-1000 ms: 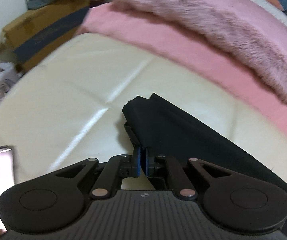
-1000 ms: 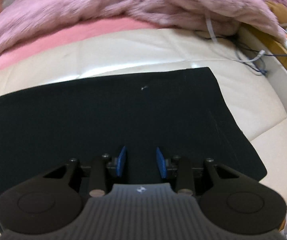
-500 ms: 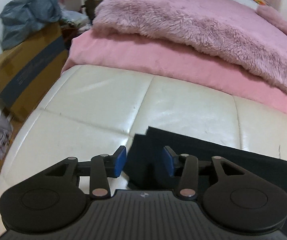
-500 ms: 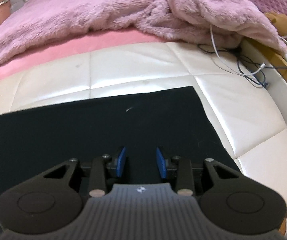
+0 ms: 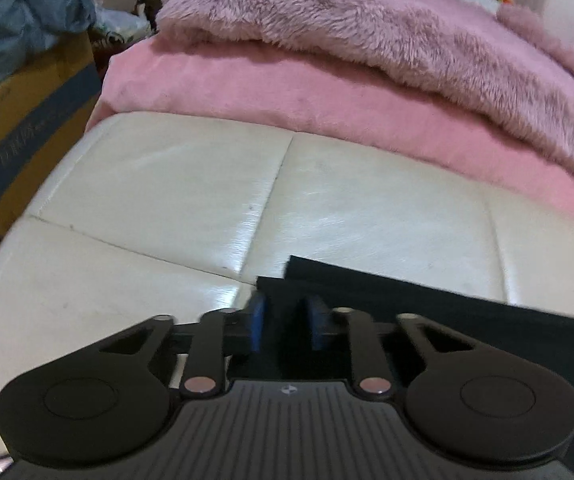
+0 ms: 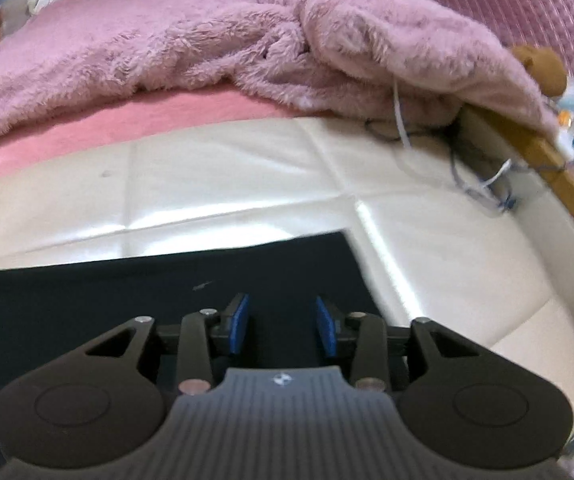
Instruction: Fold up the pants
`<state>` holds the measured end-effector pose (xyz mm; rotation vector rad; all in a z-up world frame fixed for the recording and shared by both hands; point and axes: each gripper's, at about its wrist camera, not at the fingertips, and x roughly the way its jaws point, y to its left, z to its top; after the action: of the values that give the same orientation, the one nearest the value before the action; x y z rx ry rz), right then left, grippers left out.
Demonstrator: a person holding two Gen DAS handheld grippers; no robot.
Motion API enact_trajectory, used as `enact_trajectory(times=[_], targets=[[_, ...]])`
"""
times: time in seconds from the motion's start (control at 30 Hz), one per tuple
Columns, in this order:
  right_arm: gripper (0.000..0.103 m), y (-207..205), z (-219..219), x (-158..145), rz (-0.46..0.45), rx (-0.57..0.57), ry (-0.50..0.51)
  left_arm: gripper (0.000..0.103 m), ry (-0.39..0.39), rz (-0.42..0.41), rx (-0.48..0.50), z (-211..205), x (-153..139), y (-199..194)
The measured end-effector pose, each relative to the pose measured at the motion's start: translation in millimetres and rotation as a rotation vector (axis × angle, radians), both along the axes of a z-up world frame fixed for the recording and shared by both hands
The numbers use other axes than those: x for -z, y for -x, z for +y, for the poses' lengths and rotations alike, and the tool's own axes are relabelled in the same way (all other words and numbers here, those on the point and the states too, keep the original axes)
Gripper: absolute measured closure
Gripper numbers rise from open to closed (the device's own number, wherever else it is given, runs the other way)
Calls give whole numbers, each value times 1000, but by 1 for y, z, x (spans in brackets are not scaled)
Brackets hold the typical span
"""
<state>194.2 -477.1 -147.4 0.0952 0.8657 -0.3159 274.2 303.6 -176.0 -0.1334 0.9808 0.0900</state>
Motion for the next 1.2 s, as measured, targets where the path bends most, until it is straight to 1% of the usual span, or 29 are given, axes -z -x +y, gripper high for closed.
enact_trajectory(times=[0.03,0.07,0.13,0.3,0.33,0.37,0.43,0.5,0.53,0.6,0.7,0.77,0.8,0.87,0.9,0.97,1.03,1.07,1.2], targets=[[65,-3,-9,-1,4,-15,10,95,-2,1,-6,-2,-1,0],[65,-7,-20,-1,14,-35,10,96,-11,0,-9,-4,-2,-1],[65,-14,-35,-3,35,-76,16,97,-42,4,-13,-10,-2,-1],[64,-46,-59,-3,101,-246,40,98,-110,34,-32,-22,-3,-7],[61,-54,-61,-3,113,-280,38,98,-124,42,-34,-24,-3,-8],[57,-63,-63,-1,140,-327,23,98,-133,50,-38,-25,-3,-9],[55,-79,-61,4,219,-424,13,98,-146,61,-44,-28,-4,-11],[56,-93,-54,11,329,-538,69,98,-152,69,-50,-29,-4,-13],[56,-99,-53,12,362,-587,72,98,-153,72,-52,-29,-4,-13],[56,-108,-57,13,408,-618,50,98,-158,76,-55,-30,-3,-14],[55,-117,-68,14,447,-613,-11,98,-163,79,-61,-31,-2,-15],[56,-116,-71,17,451,-602,-56,98,-160,78,-68,-31,-2,-15],[56,-114,-72,17,440,-609,-53,98,-159,77,-69,-31,-2,-15],[70,-106,-68,15,413,-631,-32,98,-158,77,-67,-31,-2,-15],[73,-100,-62,14,398,-650,5,98,-157,78,-66,-30,-2,-15],[82,-89,-49,10,376,-697,96,98,-158,77,-66,-30,-3,-14],[86,-81,-42,5,352,-715,141,98,-158,69,-71,-30,-4,-13],[91,-77,-40,0,332,-714,147,98,-157,62,-74,-30,-4,-13],[94,-54,-44,-19,231,-651,107,99,-157,21,-82,-31,-10,-5]])
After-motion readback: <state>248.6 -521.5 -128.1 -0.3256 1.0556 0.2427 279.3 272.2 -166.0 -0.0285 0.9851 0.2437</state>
